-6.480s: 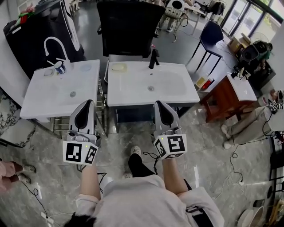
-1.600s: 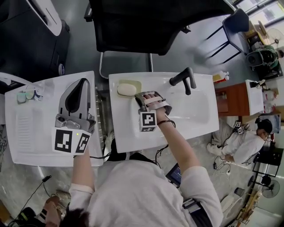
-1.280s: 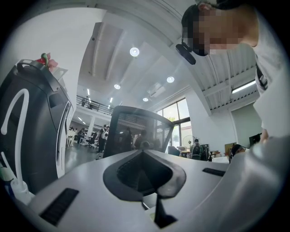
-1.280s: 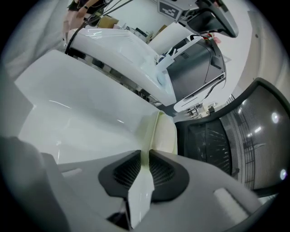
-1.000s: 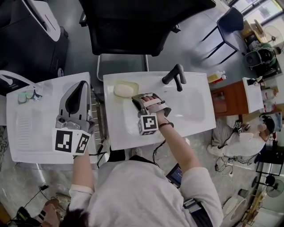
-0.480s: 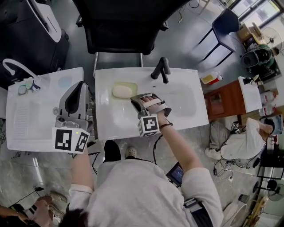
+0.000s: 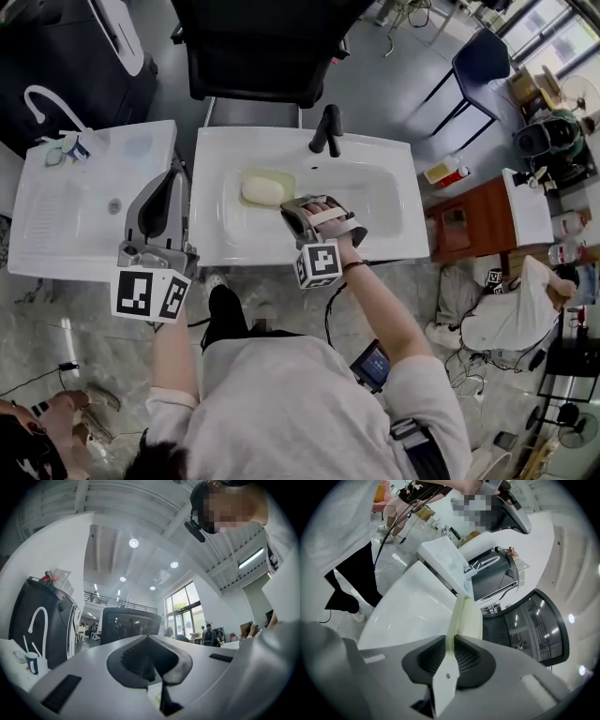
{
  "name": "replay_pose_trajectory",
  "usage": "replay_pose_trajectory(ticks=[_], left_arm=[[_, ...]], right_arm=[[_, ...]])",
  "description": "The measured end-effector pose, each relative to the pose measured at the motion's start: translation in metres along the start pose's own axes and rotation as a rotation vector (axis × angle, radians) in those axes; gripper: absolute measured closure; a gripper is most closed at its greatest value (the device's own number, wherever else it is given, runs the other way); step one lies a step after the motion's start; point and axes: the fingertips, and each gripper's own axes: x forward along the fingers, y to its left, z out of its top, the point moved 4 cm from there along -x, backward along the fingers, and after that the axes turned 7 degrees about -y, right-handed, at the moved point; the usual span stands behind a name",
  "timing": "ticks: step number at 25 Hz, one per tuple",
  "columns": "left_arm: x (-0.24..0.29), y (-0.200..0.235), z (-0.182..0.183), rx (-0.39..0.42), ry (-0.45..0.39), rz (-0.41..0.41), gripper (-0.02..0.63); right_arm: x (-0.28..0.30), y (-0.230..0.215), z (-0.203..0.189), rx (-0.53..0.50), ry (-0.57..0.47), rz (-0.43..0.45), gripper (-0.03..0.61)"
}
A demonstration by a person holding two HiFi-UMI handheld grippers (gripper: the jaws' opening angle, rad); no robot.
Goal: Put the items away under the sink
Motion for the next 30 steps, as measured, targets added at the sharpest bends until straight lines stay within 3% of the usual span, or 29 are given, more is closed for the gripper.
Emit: replay_pose_trajectory(ticks=[11,30], left_arm=[[-0.041,-0.017,0.023,0.016,-0.026,0.007,0.606],[-0.162,-0.025,0.054,-0.010,0.008,-0.024,0.606]], right_arm=[[-0.033,0.027,0.026,-0.005,-0.015,-0.015,0.512],[-0.093,0.108,0.124,0.055,0.013,-0.038,0.512]])
